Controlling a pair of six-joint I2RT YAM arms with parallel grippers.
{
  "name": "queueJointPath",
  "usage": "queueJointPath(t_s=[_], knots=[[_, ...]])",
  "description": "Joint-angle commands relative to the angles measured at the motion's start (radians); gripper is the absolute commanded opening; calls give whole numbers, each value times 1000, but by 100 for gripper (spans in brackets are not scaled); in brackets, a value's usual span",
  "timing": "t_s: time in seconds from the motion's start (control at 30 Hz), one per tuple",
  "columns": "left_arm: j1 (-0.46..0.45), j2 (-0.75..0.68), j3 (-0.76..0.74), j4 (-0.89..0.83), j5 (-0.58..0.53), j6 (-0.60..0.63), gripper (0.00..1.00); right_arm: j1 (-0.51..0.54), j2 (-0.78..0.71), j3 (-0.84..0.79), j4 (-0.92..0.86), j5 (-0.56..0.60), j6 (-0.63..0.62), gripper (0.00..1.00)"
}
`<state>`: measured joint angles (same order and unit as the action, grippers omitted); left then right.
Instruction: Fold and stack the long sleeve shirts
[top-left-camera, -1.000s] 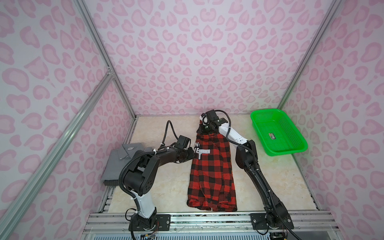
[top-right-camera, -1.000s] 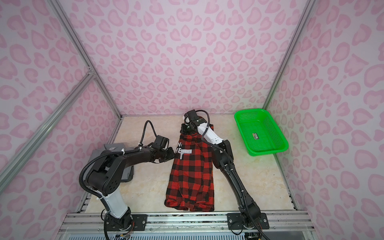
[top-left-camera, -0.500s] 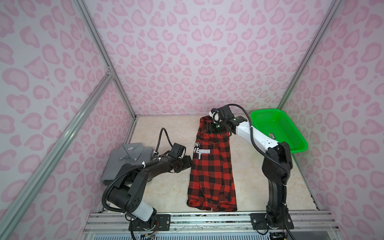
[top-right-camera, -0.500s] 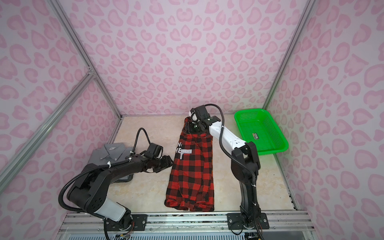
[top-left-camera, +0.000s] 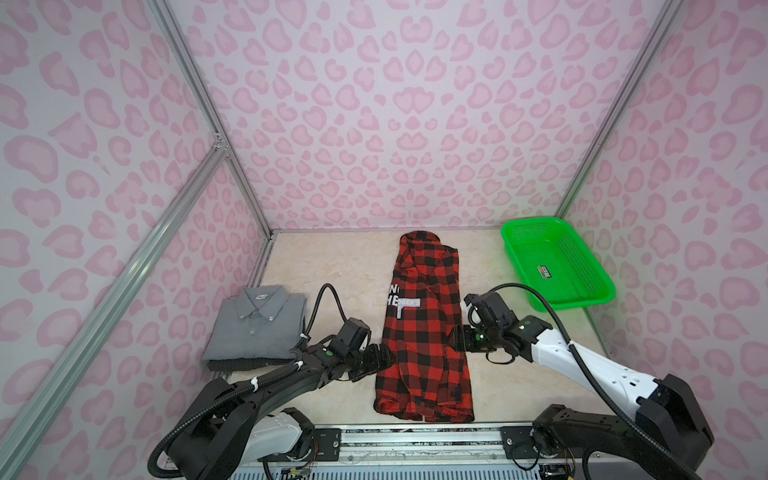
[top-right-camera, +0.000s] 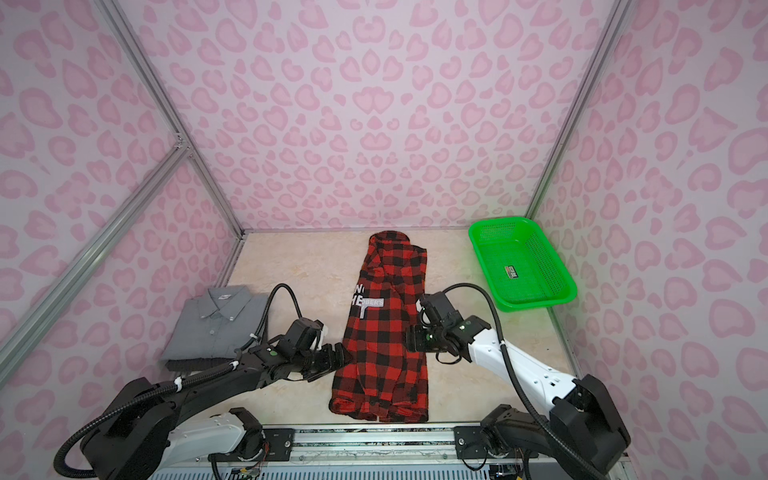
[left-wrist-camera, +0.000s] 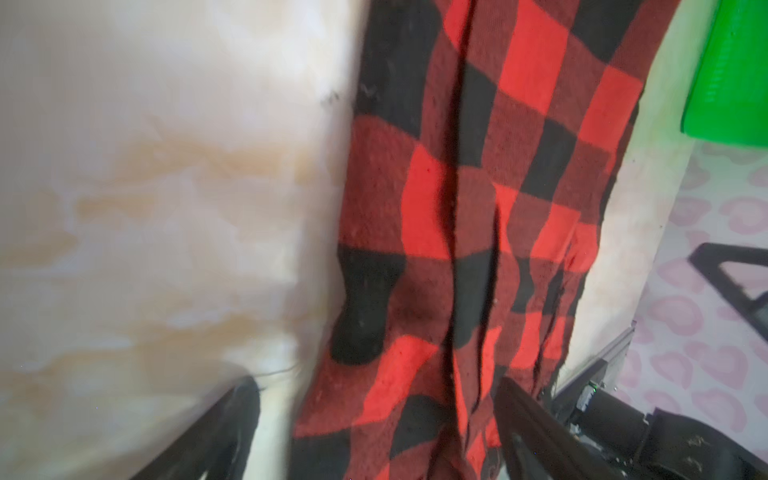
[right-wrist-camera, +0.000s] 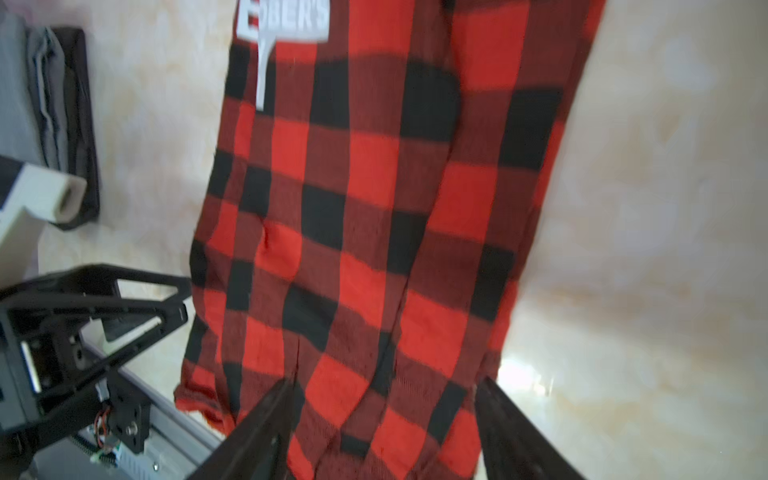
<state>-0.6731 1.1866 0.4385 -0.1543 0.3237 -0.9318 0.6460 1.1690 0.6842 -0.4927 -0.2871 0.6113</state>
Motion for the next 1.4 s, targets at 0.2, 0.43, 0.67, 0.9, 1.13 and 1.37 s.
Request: queueJointPath(t_s=[0.2,0.43,0.67,0.9,1.13,1.37], knots=[[-148,-84,-100,12,14,-181,93,175,-204,-253,-7,65,332,68],[-265,-75,-134,88,-8,-272,93,204,-338,-360,-56,62,411,64],[-359,-7,-131,159,-37,-331,90,261,-358,-400,27,45,478,63],[-424,83,-120,232,-58,-361,80,282,-406,-440,7,43,513,54],[-439,116,-114,247,-72,-360,58,281,-550,-428,-204,106,504,52],[-440,165,-104,288,-62,-358,50,282,-597,-430,-262,113,500,53]])
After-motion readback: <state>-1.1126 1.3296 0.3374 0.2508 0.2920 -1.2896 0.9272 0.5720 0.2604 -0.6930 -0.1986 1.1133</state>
